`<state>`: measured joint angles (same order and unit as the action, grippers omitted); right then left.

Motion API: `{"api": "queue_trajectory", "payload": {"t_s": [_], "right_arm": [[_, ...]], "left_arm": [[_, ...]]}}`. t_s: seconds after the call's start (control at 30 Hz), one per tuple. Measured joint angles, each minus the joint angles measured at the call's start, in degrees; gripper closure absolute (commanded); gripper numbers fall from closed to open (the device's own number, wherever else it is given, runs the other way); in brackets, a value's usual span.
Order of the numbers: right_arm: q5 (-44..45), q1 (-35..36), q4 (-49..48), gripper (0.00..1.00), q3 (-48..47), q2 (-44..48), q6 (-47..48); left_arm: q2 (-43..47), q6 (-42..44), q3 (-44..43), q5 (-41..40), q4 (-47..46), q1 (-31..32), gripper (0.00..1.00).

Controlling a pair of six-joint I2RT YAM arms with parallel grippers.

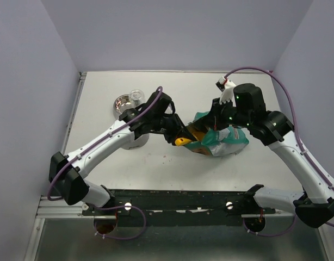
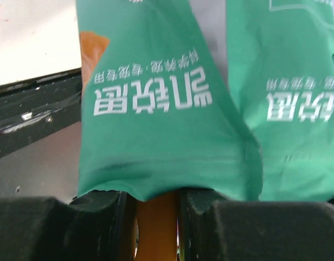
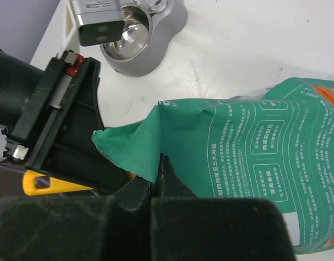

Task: Serve the pet food

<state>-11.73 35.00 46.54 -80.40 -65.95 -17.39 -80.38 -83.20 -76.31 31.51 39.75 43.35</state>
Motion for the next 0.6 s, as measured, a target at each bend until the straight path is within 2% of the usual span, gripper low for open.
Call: {"api": "queue_trajectory", "payload": {"t_s": [0.13,0.43,0.5,0.6], "right_arm": [[2.1,0.2,-0.1,1.0,0.2,0.0,-1.8],[12.7,0.0,4.0,1.0,1.6,3.6,-5.1],[15.8,-0.2,4.9,1.0,2.5,4.4,-5.7],[19.6,-0.2,7.2,1.0,3.1,4.8,-6.6]], "left_arm": [[-4.0,-1.3,-0.3,0.0,-5.0,1.2,1.0],[-19.3,-0.7,-7.4,-1.4,-18.2,5.7,1.0],[-20.9,0.3,-7.5,-1.4,-21.2,5.9,1.0],[-22.4,3.8,-3.7,-1.7,-30.7,6.4,1.0]]}}
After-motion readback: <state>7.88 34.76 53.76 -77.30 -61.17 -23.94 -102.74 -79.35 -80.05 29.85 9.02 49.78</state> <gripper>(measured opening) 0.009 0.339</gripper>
